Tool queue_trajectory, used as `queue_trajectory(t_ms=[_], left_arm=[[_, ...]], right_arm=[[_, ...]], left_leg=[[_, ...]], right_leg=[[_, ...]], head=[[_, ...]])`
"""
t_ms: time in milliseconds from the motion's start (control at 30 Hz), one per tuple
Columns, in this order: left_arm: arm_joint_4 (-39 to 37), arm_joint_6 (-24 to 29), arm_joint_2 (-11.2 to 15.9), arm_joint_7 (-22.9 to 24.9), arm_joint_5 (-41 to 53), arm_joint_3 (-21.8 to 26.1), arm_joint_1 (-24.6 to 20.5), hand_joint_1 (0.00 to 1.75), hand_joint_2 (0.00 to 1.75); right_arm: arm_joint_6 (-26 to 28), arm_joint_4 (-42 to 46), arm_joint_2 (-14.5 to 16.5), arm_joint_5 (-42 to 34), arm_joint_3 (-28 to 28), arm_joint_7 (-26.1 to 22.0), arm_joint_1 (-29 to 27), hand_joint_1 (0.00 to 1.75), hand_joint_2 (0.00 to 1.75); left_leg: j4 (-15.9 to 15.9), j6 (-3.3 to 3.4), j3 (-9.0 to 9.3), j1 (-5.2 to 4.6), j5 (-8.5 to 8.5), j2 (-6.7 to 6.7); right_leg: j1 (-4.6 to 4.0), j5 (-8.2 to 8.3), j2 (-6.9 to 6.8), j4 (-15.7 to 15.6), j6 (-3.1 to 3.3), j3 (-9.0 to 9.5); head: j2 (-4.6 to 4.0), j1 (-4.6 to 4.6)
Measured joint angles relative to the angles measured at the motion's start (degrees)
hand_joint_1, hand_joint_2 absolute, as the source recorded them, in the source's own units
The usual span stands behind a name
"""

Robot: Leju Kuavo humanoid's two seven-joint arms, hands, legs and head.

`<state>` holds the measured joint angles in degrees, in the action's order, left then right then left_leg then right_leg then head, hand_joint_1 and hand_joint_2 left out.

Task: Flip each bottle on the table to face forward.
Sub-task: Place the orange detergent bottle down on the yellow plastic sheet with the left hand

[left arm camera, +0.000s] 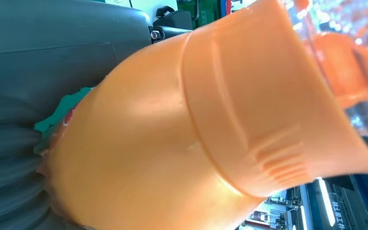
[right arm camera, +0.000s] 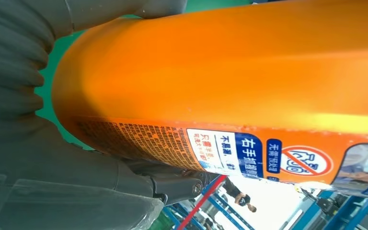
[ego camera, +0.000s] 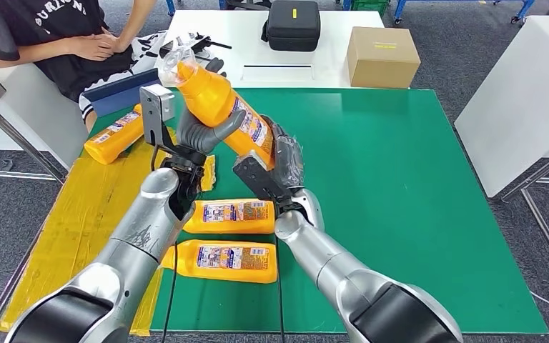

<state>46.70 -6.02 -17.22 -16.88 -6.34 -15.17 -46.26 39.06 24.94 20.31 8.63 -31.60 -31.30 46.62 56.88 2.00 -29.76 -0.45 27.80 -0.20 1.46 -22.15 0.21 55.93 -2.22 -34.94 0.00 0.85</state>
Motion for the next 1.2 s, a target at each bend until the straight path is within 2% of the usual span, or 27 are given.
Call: queue_trajectory(t_ms=[167, 267, 300, 333, 433, 1167, 1200], left_arm=[[-0.07, -0.65, -0.01, 0.10, 0.04, 0.30, 0.00, 0.00, 1.75], [-0.12, -1.08, 0.00, 0.13, 0.14, 0.48, 0.00, 1.15, 1.75], [-0.16, -1.23, 0.00, 0.13, 0.17, 0.56, 0.00, 1.58, 1.75], [-0.20, -1.37, 0.00, 0.14, 0.19, 0.65, 0.00, 1.64, 1.75], [-0.27, -1.67, 0.00, 0.14, 0.20, 0.88, 0.01, 1.75, 1.75], [-0.27, -1.87, -0.01, 0.10, 0.16, 1.93, -0.01, 1.75, 1.75], [-0.27, -1.86, 0.00, 0.08, 0.16, 1.93, -0.01, 1.75, 1.75]], right_arm=[[0.97, 0.01, -0.07, 0.39, -1.15, 0.15, 0.24, 1.75, 1.75], [1.08, 0.03, -0.15, 1.79, -1.08, 0.33, 0.44, 1.75, 1.75], [1.09, 0.04, -0.18, 2.21, -1.01, 0.48, 0.49, 1.75, 1.75], [1.09, 0.05, -0.21, 2.65, -0.89, 0.62, 0.56, 1.75, 1.75], [1.10, 0.14, -0.29, 3.86, -0.41, 0.92, 0.69, 1.75, 1.75], [1.01, 0.53, -0.33, 5.65, 0.98, 0.91, 0.55, 1.75, 1.75], [0.81, 0.52, -0.33, 4.98, 1.01, 0.44, 0.52, 1.41, 1.75]], left_leg=[[0.00, 0.00, 0.00, 0.00, 0.00, 0.00], [0.00, 0.00, 0.00, 0.00, 0.00, 0.00], [0.00, 0.00, 0.00, 0.00, 0.00, 0.00], [0.00, 0.00, 0.00, 0.00, 0.00, 0.00], [0.00, 0.00, 0.00, 0.00, 0.00, 0.00], [0.00, 0.00, 0.00, 0.00, 0.00, 0.00], [0.00, 0.00, 0.00, 0.00, 0.00, 0.00]], right_leg=[[0.00, 0.00, 0.00, 0.00, 0.00, 0.00], [0.00, 0.00, 0.00, 0.00, 0.00, 0.00], [0.00, 0.00, 0.00, 0.00, 0.00, 0.00], [0.00, 0.00, 0.00, 0.00, 0.00, 0.00], [0.00, 0.00, 0.00, 0.00, 0.00, 0.00], [0.00, 0.00, 0.00, 0.00, 0.00, 0.00], [0.00, 0.00, 0.00, 0.00, 0.00, 0.00]], head=[[0.00, 0.00], [0.00, 0.01], [0.00, 0.01], [0.00, 0.00], [0.00, 0.00], [0.00, 0.00], [0.00, 0.00]])
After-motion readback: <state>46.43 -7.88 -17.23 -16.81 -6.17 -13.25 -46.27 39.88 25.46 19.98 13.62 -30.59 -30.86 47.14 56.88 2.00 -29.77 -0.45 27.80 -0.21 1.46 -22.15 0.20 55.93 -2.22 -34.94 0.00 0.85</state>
